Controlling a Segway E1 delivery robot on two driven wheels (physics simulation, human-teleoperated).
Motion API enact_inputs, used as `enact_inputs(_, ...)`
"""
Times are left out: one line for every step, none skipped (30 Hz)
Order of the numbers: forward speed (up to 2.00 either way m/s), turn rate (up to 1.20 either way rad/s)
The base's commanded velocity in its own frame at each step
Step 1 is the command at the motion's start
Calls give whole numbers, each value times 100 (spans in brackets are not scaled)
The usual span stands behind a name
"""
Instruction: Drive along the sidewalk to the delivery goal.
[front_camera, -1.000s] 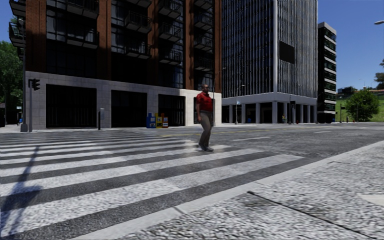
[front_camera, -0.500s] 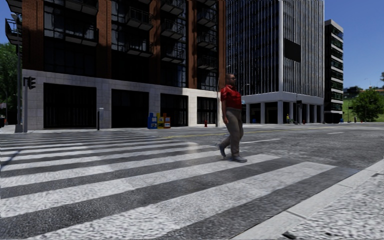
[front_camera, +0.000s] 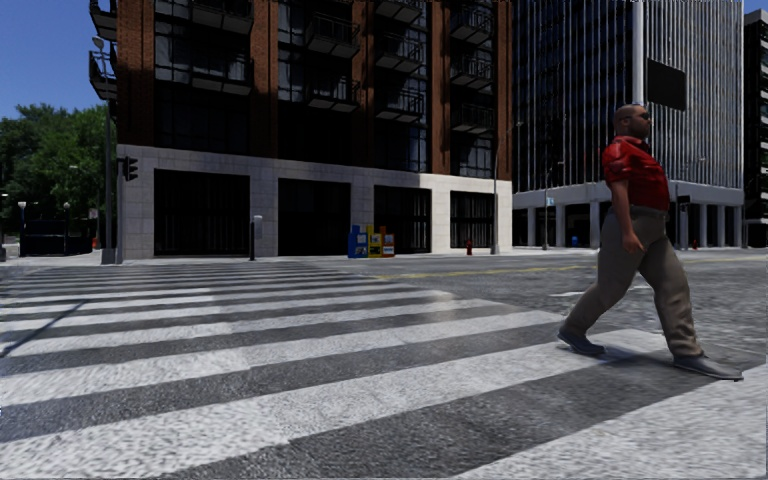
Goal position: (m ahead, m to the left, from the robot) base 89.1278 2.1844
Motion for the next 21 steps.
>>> enact_inputs(154,57)
enact_inputs(154,59)
enact_inputs(154,59)
enact_inputs(154,59)
enact_inputs(154,59)
enact_inputs(154,59)
enact_inputs(154,59)
enact_inputs(154,59)
enact_inputs(154,59)
enact_inputs(154,59)
enact_inputs(155,59)
enact_inputs(158,59)
enact_inputs(158,59)
enact_inputs(167,59)
enact_inputs(172,59)
enact_inputs(174,55)
enact_inputs(174,52)
enact_inputs(174,52)
enact_inputs(174,50)
enact_inputs(174,50)
enact_inputs(174,50)
